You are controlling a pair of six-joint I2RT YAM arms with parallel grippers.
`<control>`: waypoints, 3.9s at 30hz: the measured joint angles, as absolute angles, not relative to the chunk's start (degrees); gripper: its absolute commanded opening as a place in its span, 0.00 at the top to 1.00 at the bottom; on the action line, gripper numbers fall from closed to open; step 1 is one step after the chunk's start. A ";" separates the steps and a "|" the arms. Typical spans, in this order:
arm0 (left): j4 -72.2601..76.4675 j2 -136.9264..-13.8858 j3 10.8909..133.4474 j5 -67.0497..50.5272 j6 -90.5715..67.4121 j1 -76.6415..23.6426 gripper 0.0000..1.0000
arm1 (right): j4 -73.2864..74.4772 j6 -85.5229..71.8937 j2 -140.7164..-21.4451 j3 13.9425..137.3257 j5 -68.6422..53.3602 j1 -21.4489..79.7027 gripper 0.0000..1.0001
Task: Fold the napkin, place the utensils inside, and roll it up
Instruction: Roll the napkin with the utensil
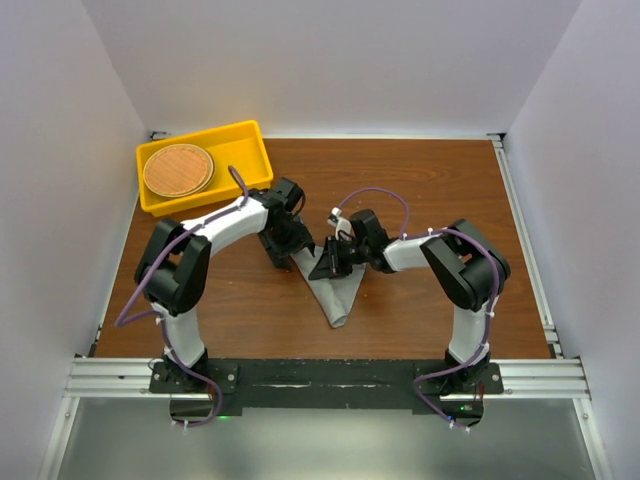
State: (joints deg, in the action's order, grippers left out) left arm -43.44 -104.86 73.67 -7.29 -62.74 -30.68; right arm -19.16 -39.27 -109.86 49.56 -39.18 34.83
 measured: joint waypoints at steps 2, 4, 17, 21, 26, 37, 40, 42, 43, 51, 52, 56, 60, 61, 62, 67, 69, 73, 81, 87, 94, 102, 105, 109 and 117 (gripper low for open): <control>-45.01 -106.89 75.18 -6.46 -65.06 -30.68 0.34 | -17.47 -37.71 -109.86 50.41 -39.24 34.87 1.00; -46.02 -108.40 76.36 -5.69 -66.11 -30.68 0.37 | -15.77 -36.01 -109.89 51.24 -39.40 34.87 1.00; -49.10 -114.54 80.18 -4.23 -73.30 -30.94 0.98 | 2.90 -20.73 -109.10 59.81 -35.00 36.64 0.54; -49.50 -114.54 80.18 -4.36 -74.52 -31.00 1.00 | 9.69 -16.56 -106.08 61.28 -28.91 39.31 0.34; -49.54 -114.21 79.66 -4.58 -75.46 -31.11 1.00 | 17.96 -12.38 -99.13 61.32 -16.19 45.32 0.25; -50.33 -113.80 78.85 -6.15 -77.45 -32.05 1.00 | 18.28 -10.04 -95.33 59.46 9.89 59.22 0.24; -50.78 -113.80 78.85 -6.42 -77.45 -32.08 1.00 | 17.72 -10.02 -98.65 59.46 16.67 62.00 0.26; -51.33 -113.80 78.85 -6.68 -77.52 -32.08 1.00 | 17.72 -10.28 -100.01 59.46 20.71 63.42 0.30; -51.59 -113.80 78.85 -6.74 -77.58 -32.08 1.00 | 17.65 -10.50 -100.60 59.46 22.74 64.27 0.33; -52.23 -113.80 78.52 -7.60 -79.09 -32.25 0.83 | 15.57 -15.64 -100.84 56.95 31.86 67.88 0.83; -52.18 -113.80 78.52 -7.68 -79.13 -32.27 0.76 | 15.20 -16.36 -100.79 56.71 31.79 67.92 0.85; -52.29 -113.80 78.65 -7.16 -78.06 -32.29 0.40 | 11.92 -18.44 -98.96 53.98 29.76 67.51 0.94; -54.43 -113.80 79.46 -5.32 -74.98 -32.25 0.21 | 7.64 -20.71 -95.98 50.17 24.88 65.01 0.96; -54.70 -113.78 79.85 -4.80 -74.02 -32.23 0.19 | 6.76 -21.28 -95.22 49.30 23.33 64.12 0.97; -54.81 -113.67 80.29 -4.14 -72.71 -32.16 0.17 | 5.13 -21.96 -94.24 47.99 20.84 62.78 0.97; -53.82 -109.62 80.55 -1.43 -67.31 -31.14 0.04 | -4.19 -25.96 -90.00 40.71 4.29 53.82 0.97; -52.29 -106.83 80.42 -1.21 -65.43 -30.85 0.04 | -8.21 -27.40 -89.60 38.22 -2.13 50.28 0.97; -46.59 -100.99 79.31 -3.29 -62.15 -30.59 0.12 | -17.47 -30.37 -91.77 34.28 -18.06 42.13 0.99; -30.87 -97.60 68.45 -13.06 -61.14 -31.68 0.52 | -41.80 -39.13 -106.59 30.96 -46.09 30.68 0.96; -23.09 -97.82 64.45 -17.32 -62.28 -32.05 0.80 | -45.82 -40.80 -109.86 31.16 -51.59 28.62 0.89; -14.50 -101.27 61.39 -19.77 -63.00 -32.05 0.98 | -32.56 -36.32 -106.96 35.07 -50.43 28.67 0.73; -7.27 -103.61 56.07 -21.71 -63.48 -31.94 1.00 | -14.02 -33.80 -99.96 38.22 -42.57 29.08 0.64; -5.17 -104.01 55.48 -22.24 -63.46 -31.94 1.00 | -9.80 -33.67 -98.37 38.94 -40.38 29.10 0.53; -3.18 -105.67 55.48 -22.39 -63.33 -31.94 1.00 | -2.83 -31.97 -95.79 41.19 -37.21 29.39 0.38; -0.99 -107.50 55.79 -23.46 -63.20 -31.57 1.00 | 20.03 -21.47 -88.68 52.05 -17.89 36.49 0.23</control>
